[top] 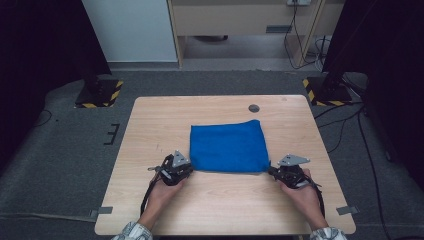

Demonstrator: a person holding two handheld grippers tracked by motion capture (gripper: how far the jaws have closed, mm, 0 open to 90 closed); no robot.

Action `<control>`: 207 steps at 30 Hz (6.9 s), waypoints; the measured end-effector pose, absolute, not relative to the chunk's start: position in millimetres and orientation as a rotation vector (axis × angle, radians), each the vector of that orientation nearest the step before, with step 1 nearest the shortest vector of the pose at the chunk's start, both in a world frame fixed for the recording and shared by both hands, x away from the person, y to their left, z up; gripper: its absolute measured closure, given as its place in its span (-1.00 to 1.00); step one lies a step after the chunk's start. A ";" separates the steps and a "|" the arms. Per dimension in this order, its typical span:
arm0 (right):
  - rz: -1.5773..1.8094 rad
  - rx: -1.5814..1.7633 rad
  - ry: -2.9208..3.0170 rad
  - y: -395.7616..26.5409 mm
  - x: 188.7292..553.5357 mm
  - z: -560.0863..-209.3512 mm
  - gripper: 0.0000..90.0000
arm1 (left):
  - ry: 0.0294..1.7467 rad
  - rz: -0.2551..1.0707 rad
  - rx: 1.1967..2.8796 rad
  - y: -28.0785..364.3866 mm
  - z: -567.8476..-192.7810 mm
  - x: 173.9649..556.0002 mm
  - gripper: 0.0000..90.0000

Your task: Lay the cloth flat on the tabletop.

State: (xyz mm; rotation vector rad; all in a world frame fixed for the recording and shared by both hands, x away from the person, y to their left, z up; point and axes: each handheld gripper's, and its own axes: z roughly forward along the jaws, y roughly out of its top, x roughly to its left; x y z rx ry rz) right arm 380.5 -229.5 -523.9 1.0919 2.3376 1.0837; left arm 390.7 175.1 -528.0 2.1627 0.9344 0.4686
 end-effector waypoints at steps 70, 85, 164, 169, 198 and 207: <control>1.014 1.361 2.310 -230.0 480.0 -524.6 0.99 | 1.197 0.403 2.162 164.4 -510.2 498.2 0.94; 1.117 1.320 2.217 -243.2 446.2 -507.6 0.08 | 1.140 0.547 2.003 184.1 -490.5 467.4 0.05; 1.189 1.167 2.300 -223.0 392.0 -498.3 0.95 | 1.032 0.453 2.070 181.5 -497.9 396.7 0.92; 1.179 1.152 2.322 -223.7 377.1 -499.1 0.94 | 1.010 0.460 2.124 179.4 -499.0 381.9 0.92; 1.143 1.046 2.412 -223.4 322.2 -496.2 0.94 | 0.931 0.385 2.288 178.4 -507.4 326.6 0.92; 1.129 0.978 2.457 -209.1 313.3 -497.5 0.94 | 0.966 0.382 2.255 200.7 -502.4 319.0 0.92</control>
